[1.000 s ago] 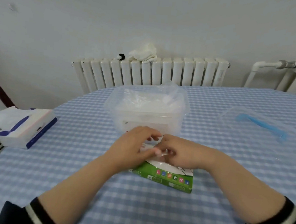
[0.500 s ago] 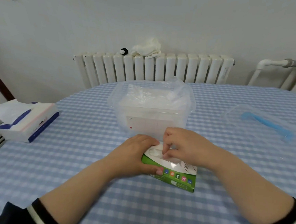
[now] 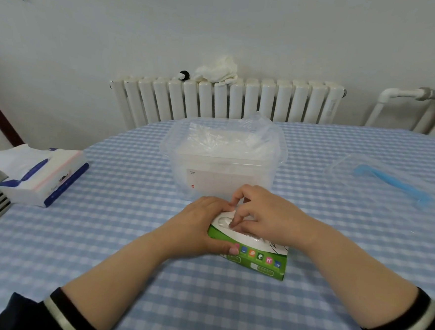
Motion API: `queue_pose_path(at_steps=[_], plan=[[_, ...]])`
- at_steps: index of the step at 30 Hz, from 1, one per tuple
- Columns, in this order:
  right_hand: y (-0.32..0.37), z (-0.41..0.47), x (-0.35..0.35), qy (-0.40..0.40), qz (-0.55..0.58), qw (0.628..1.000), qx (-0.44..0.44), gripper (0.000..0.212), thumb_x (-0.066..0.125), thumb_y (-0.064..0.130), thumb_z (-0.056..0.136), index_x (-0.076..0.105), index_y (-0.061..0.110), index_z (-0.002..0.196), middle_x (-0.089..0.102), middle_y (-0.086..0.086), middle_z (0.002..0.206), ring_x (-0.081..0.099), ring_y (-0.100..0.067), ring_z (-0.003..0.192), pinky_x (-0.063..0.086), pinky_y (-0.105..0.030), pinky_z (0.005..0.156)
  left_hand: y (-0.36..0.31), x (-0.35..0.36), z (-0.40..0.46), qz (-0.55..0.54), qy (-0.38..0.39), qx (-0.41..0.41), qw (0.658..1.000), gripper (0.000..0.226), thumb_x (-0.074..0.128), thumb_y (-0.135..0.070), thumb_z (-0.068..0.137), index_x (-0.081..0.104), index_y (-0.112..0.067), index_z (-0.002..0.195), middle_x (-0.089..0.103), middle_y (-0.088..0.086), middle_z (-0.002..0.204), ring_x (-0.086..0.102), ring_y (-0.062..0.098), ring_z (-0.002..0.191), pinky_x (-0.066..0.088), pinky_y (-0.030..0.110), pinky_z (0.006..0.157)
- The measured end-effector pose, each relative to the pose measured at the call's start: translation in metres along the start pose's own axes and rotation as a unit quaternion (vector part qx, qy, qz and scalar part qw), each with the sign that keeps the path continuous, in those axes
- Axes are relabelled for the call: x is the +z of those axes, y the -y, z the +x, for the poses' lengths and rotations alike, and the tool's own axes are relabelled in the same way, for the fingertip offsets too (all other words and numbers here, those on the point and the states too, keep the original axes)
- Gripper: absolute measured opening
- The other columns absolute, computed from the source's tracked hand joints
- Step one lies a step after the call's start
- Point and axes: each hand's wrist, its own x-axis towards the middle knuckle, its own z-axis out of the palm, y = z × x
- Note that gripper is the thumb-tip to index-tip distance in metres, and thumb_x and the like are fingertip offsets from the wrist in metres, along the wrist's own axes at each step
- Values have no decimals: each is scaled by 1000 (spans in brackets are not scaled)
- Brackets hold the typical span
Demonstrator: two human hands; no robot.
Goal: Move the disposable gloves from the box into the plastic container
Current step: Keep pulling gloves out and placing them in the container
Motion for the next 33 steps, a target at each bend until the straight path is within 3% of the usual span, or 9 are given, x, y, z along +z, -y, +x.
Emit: queue_pose_path(at_steps=[5,10,18,24,27,28,30,33], plan=[[-2,-2,-8,10,20,1000,-9,9,69,35,86,72,26,84,47,19,112,44,2,101,42,-27,89,-2,0,-1,9,-2,-4,1000,75,76,-64,67,46,-39,132,45,-24,130,36,-5,120,32,17,102],[-9,0,-11,19,107,994,7,10,75,33,82,68,36,74,52,21,101,53,-1,96,46,-30,92,-1,0,1,19,3,-7,1000,80,74,-67,66,45,-36,134,45,-23,131,36,-4,122,35,22,105],[-3,5,3,-83,262,962,6,19,73,14,84,65,27,73,67,14,82,59,8,75,44,-9,72,-2,-1,1,-6,0,4,1000,71,79,-57,69,45,-45,130,47,-25,130,35,-6,119,32,16,99],[-1,8,15,-115,297,948,9,13,70,12,87,67,21,78,69,12,79,61,2,76,48,-15,76,-6,0,2,-7,0,2,1000,71,80,-55,69,47,-40,130,49,-20,127,36,-3,118,32,19,100],[9,9,7,-132,395,909,-5,13,63,5,91,63,13,80,69,7,74,64,-3,74,50,-15,72,-3,2,2,5,-4,1,1000,78,79,-59,66,47,-34,133,49,-17,130,36,0,121,33,22,105],[13,8,0,-141,396,907,-8,12,62,7,92,62,12,81,70,7,74,65,-3,73,50,-14,71,-2,2,3,6,-2,1,1000,80,78,-60,66,47,-34,135,48,-17,132,35,0,122,32,22,106],[13,7,-11,-148,300,942,-4,8,67,23,89,63,19,83,70,11,79,64,1,75,48,-12,73,-2,1,2,-5,-1,0,1000,77,79,-58,66,47,-37,133,47,-20,130,34,-3,120,30,19,103],[8,0,-12,-57,162,984,53,23,74,51,75,65,34,88,63,17,91,58,3,81,49,-19,77,-4,0,2,-16,1,-1,1000,65,80,-54,67,46,-46,122,46,-22,123,34,-4,116,31,17,98]])
